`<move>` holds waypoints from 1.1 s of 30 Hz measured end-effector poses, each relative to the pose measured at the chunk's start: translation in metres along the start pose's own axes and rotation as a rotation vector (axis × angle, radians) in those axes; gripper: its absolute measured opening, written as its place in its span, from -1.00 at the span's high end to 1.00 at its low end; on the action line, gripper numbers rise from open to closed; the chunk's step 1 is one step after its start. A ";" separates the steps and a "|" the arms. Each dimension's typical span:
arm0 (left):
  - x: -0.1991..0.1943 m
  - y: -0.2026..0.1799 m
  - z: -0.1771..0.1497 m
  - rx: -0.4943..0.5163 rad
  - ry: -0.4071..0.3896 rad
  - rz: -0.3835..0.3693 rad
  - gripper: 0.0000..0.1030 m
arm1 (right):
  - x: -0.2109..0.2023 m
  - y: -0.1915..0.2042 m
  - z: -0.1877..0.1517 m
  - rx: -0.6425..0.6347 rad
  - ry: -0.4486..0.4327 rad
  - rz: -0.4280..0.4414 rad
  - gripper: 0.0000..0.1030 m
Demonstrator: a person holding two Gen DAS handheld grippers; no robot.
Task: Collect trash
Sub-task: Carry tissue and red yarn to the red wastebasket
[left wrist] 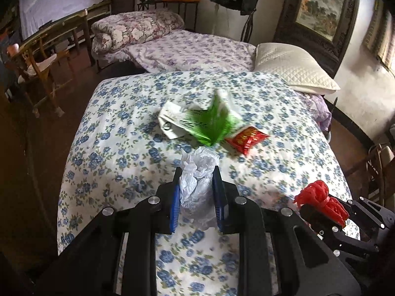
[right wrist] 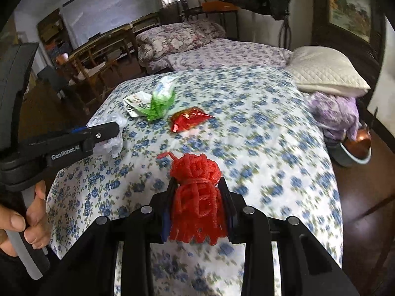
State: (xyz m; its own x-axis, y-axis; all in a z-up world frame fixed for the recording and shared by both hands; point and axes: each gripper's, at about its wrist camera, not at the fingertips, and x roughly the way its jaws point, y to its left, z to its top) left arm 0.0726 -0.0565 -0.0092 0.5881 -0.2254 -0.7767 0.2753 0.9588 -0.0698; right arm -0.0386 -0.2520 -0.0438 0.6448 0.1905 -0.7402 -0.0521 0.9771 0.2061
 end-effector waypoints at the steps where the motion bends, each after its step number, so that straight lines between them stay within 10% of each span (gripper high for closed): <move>1: -0.002 -0.003 -0.001 0.005 -0.003 -0.002 0.53 | -0.006 -0.006 -0.004 0.022 -0.004 -0.002 0.37; 15: -0.060 -0.103 -0.044 0.175 -0.032 -0.204 0.53 | -0.138 -0.125 -0.069 0.231 -0.184 -0.137 0.37; 33: -0.062 -0.326 -0.118 0.539 0.230 -0.493 0.52 | -0.154 -0.269 -0.234 0.492 0.046 -0.249 0.37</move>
State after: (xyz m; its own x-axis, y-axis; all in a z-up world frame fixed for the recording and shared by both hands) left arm -0.1436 -0.3351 -0.0124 0.1443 -0.5073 -0.8496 0.8323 0.5265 -0.1731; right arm -0.3017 -0.5222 -0.1353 0.5579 -0.0260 -0.8295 0.4673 0.8359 0.2881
